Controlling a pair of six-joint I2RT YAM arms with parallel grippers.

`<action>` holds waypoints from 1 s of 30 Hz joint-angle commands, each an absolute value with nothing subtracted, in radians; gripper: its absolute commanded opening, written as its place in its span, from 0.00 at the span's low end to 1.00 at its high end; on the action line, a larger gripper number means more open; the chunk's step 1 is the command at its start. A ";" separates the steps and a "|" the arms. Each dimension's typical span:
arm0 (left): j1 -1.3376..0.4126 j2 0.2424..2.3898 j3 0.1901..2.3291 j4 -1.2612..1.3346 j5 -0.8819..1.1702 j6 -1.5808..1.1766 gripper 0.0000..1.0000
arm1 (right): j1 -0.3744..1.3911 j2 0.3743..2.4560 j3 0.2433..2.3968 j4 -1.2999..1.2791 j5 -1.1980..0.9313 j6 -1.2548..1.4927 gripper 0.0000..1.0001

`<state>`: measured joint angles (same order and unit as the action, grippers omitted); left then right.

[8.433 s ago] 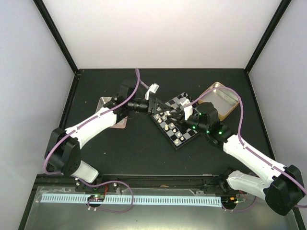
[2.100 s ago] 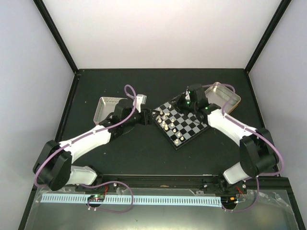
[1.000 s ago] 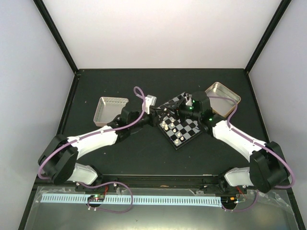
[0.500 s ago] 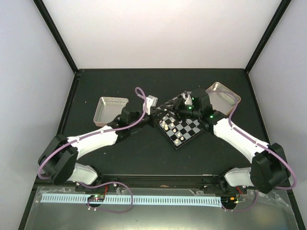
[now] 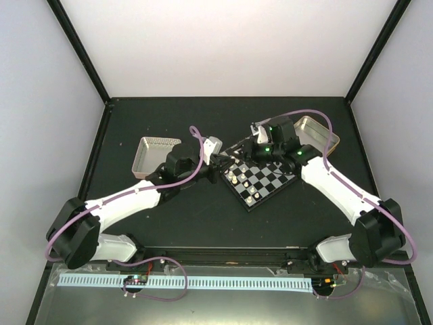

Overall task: Set up the chess pieces on the board
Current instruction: Adjust the chess piece.

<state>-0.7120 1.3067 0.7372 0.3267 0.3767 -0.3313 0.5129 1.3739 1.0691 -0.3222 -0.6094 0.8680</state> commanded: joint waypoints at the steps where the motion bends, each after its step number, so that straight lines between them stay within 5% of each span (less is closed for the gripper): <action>1: -0.712 1.287 0.736 0.310 0.407 -0.287 0.02 | 0.509 1.365 1.113 -0.411 -0.640 0.739 0.31; 13: -0.711 1.239 0.718 0.293 0.374 -0.279 0.01 | 0.499 1.343 1.091 -0.376 -0.624 0.754 0.27; 18: -0.712 1.234 0.716 0.292 0.368 -0.286 0.03 | 0.496 1.327 1.065 -0.324 -0.642 0.810 0.12; 24: -0.707 1.191 0.693 0.338 0.310 -0.395 0.59 | 0.495 1.275 0.920 -0.030 -0.668 1.123 0.10; 30: -0.707 1.178 0.672 0.440 0.337 -0.497 0.70 | 0.496 1.253 0.761 0.306 -0.659 1.491 0.11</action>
